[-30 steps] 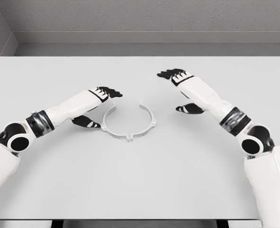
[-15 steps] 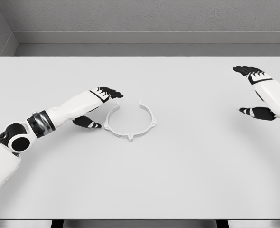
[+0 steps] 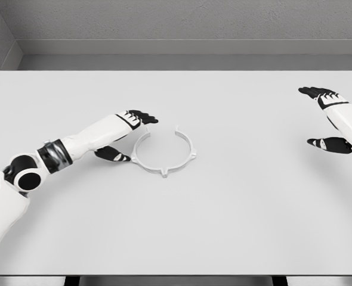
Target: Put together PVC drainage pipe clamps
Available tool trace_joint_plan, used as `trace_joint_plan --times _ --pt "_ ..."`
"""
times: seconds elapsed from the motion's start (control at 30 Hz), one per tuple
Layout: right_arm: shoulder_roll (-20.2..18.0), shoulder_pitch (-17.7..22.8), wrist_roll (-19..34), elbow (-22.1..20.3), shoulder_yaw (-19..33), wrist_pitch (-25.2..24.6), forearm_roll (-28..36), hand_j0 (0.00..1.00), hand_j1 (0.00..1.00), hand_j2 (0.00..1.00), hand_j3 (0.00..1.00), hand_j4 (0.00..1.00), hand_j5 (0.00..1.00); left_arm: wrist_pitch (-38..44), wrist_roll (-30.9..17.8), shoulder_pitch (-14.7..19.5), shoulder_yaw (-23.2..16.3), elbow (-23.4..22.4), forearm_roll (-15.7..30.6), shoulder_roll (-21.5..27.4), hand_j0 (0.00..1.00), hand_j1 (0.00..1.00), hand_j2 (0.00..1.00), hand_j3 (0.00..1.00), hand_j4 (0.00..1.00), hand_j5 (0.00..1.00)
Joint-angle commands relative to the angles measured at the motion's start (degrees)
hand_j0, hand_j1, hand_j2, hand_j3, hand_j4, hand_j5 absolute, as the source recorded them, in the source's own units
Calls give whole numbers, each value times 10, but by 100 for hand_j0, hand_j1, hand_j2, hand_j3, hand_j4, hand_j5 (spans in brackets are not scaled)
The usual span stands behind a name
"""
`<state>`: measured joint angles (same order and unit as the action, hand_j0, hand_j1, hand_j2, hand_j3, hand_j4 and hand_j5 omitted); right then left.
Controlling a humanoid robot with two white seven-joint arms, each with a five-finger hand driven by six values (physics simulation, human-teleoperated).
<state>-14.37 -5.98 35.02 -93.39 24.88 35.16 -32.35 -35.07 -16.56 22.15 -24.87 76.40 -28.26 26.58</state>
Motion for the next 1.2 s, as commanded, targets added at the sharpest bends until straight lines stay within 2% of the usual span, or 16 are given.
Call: trace_joint_plan --times 0.0,1.0,1.17 --pt "0 0 0 0 0 -2 4 100 100 100 100 100 100 1 0 0 -2 1 4 -4 100 100 100 100 100 100" --pt "0 -2 0 0 -3 -2 4 100 100 100 100 100 100 1 0 -1 -18 9 4 -29 100 100 100 100 100 100" --pt "0 -2 0 0 -3 -2 4 100 100 100 100 100 100 1 0 8 6 -2 5 -17 100 100 100 100 100 100"
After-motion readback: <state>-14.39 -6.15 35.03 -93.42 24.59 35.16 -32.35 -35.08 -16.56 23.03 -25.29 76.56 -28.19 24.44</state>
